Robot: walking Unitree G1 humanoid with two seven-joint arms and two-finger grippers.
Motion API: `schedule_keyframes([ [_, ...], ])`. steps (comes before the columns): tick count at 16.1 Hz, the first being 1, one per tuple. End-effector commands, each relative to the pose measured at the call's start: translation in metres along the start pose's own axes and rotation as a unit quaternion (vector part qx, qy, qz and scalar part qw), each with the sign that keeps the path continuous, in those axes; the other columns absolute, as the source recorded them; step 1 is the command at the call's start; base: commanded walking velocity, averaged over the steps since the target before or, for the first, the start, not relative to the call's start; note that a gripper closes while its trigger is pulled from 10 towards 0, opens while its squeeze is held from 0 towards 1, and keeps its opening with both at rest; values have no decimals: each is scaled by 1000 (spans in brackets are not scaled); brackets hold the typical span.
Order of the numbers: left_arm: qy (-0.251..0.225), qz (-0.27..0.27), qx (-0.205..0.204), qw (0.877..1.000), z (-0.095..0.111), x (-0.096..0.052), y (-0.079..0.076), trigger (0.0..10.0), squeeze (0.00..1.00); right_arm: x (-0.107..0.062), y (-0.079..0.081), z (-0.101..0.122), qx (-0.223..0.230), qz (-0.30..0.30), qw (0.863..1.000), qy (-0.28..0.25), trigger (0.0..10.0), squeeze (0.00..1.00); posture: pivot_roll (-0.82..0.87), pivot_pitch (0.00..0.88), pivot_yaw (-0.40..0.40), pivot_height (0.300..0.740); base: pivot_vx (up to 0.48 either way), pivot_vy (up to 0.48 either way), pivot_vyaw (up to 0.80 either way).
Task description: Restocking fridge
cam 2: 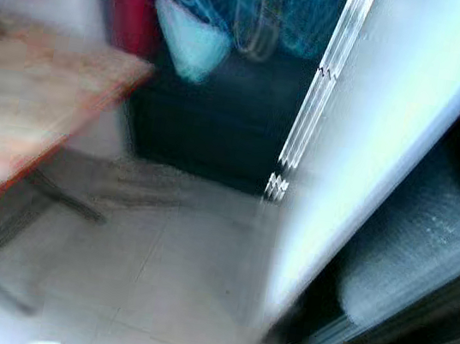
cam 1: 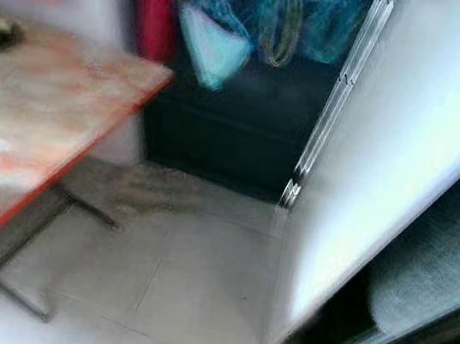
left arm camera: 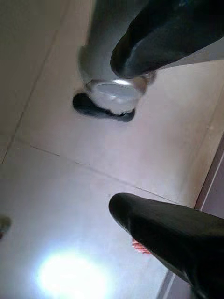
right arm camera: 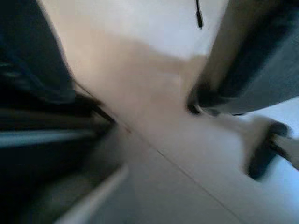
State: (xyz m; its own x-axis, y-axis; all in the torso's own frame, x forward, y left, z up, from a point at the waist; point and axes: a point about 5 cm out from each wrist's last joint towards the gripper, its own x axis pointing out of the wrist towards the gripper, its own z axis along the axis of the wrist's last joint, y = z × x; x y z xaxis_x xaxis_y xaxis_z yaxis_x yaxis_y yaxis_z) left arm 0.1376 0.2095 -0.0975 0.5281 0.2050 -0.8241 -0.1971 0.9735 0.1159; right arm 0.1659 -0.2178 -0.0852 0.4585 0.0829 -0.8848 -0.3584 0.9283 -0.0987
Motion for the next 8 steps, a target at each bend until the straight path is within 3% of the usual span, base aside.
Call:
schedule_keyframes([
  [1, 10, 2, -5, 1000, -8, -2, 0, 10000, 0, -3, -3, -12, 20, -10, 1000, 12, 10000, 0, -33, 66, -38, 740, 0, 0, 800],
  [6, -48, 20, 36, 998, -2, -4, 11, 10000, 0, -2, 5, -18, 30, -1, 999, 21, 10000, 0, -22, 74, -12, 740, 0, 0, 759],
  [8, -70, 32, 37, 996, -2, -6, 16, 10000, 0, -2, 10, -22, 60, -7, 998, 17, 10000, 0, -30, 57, 14, 740, 0, 0, 0],
])
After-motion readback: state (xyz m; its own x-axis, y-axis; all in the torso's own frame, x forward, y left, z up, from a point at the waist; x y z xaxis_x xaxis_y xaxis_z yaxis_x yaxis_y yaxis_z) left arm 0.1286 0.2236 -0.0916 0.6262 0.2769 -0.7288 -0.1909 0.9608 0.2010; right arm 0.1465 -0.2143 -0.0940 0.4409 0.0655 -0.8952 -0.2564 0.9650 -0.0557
